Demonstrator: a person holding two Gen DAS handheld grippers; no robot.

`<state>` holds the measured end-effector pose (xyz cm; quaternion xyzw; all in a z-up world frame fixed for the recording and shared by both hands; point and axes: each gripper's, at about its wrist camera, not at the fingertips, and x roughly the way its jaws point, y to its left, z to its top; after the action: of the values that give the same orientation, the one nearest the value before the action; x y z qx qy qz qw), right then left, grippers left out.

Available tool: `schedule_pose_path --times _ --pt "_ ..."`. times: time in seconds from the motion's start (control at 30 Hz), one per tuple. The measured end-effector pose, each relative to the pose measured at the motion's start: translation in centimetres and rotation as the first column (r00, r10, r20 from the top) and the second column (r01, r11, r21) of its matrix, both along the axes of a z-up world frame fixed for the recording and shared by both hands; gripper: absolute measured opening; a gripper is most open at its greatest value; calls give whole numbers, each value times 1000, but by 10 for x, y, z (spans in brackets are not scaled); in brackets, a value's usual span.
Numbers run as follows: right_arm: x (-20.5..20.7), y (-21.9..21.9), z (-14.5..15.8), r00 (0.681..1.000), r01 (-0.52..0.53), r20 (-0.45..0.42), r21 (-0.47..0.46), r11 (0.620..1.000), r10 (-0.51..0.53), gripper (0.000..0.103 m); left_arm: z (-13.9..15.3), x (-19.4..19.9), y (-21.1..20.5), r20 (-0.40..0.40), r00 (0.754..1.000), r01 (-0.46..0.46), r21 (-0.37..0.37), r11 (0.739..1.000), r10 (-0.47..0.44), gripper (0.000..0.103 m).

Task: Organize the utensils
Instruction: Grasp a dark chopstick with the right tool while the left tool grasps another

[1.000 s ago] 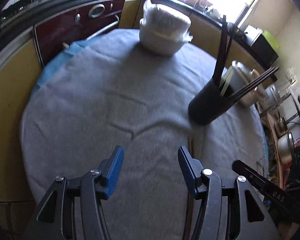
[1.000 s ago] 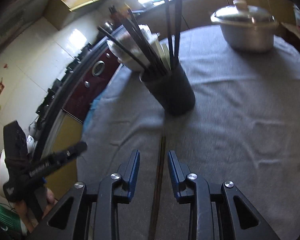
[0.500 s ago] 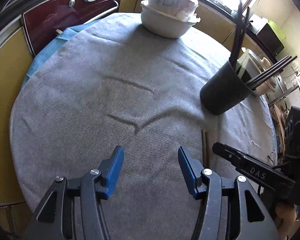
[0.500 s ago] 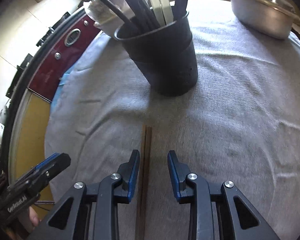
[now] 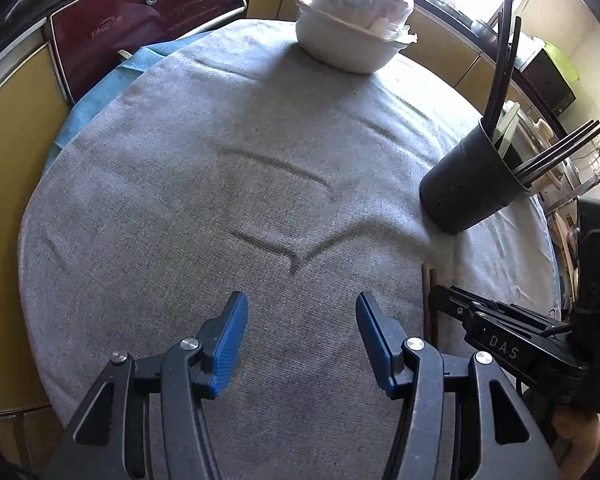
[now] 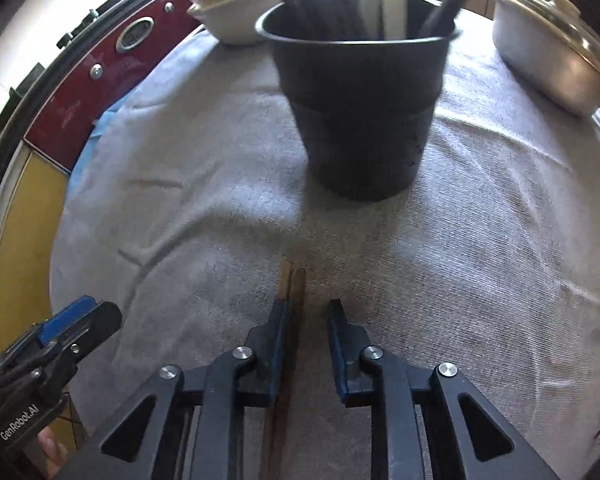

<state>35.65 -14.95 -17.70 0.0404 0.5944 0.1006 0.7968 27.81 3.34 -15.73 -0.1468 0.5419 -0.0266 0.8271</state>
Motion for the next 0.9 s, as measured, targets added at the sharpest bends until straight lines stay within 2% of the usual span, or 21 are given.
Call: schedule_pose_path --times 0.1,0.2,0.4,0.57,0.7,0.83,0.9 --pt "3 5 0 1000 -7 -8 -15 1000 7 15 0 0 0 -1 1000 2 1 1000 -2 57" --pt "6 13 -4 1000 -17 -13 -69 997 17 10 1 0 -1 -1 1000 2 -2 1000 -2 57" --pt "7 14 -6 1000 -3 -13 -32 999 3 9 1 -1 -5 -4 1000 5 -2 1000 -5 57" --pt "6 22 -6 999 -49 6 -88 995 49 9 2 2 -10 -15 1000 10 -15 1000 -10 57" --pt "-8 17 -7 998 -54 28 -123 991 58 6 4 6 -27 -32 998 52 -15 999 -52 57" --pt "-19 -12 -9 999 5 44 -100 995 -1 6 5 20 -62 -56 990 125 -17 992 -126 57" --pt "-22 -29 -8 998 46 53 -84 995 -41 6 2 30 -83 -96 982 163 -8 987 -163 57"
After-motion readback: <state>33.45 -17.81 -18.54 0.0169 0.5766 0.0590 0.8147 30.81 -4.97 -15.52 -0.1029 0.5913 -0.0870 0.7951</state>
